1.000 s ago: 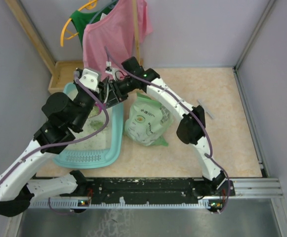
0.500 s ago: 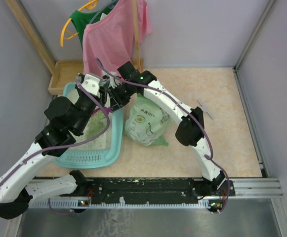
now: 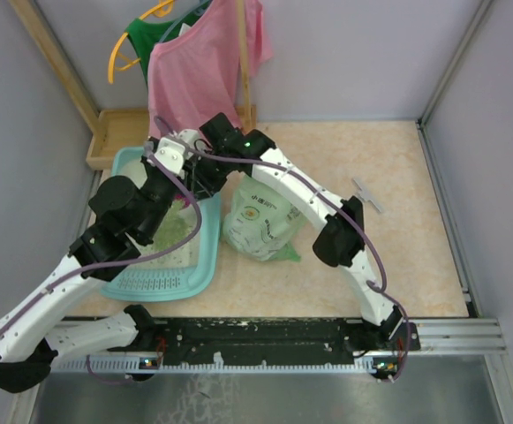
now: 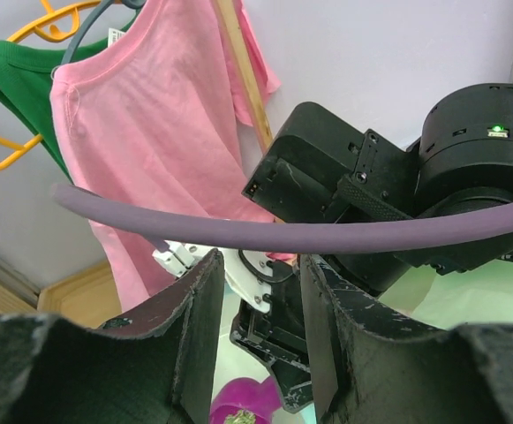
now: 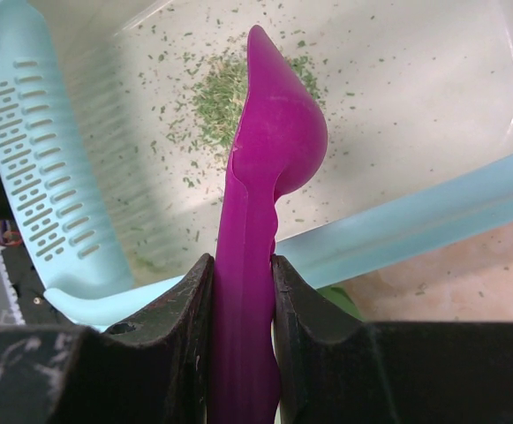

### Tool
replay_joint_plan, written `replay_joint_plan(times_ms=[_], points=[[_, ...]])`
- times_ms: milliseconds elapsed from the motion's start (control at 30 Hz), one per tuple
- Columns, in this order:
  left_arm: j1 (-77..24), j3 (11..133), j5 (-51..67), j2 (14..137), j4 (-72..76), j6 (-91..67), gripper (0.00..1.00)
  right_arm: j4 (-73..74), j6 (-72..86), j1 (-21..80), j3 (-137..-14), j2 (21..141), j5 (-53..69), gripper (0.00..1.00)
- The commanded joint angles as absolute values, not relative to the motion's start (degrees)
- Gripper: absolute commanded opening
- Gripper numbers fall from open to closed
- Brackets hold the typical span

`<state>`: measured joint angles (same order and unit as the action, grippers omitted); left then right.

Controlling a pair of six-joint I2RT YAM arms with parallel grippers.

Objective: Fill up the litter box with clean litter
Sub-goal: Pour the cat litter into the litter box.

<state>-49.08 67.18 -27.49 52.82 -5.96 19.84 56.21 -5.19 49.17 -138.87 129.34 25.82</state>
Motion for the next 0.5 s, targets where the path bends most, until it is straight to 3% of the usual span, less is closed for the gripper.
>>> replay_joint_plan(times_ms=[0,467], points=[[-48.8,66.5,-27.1,51.6,-3.9,18.7,0.46,53.5,-8.6,50.7,-143.3,125.1,22.8,0.00],[-48.8,65.4,-27.0,51.1,-4.3,18.0,0.46,49.4,-14.7,53.1,-141.0,122.1,13.0,0.00]])
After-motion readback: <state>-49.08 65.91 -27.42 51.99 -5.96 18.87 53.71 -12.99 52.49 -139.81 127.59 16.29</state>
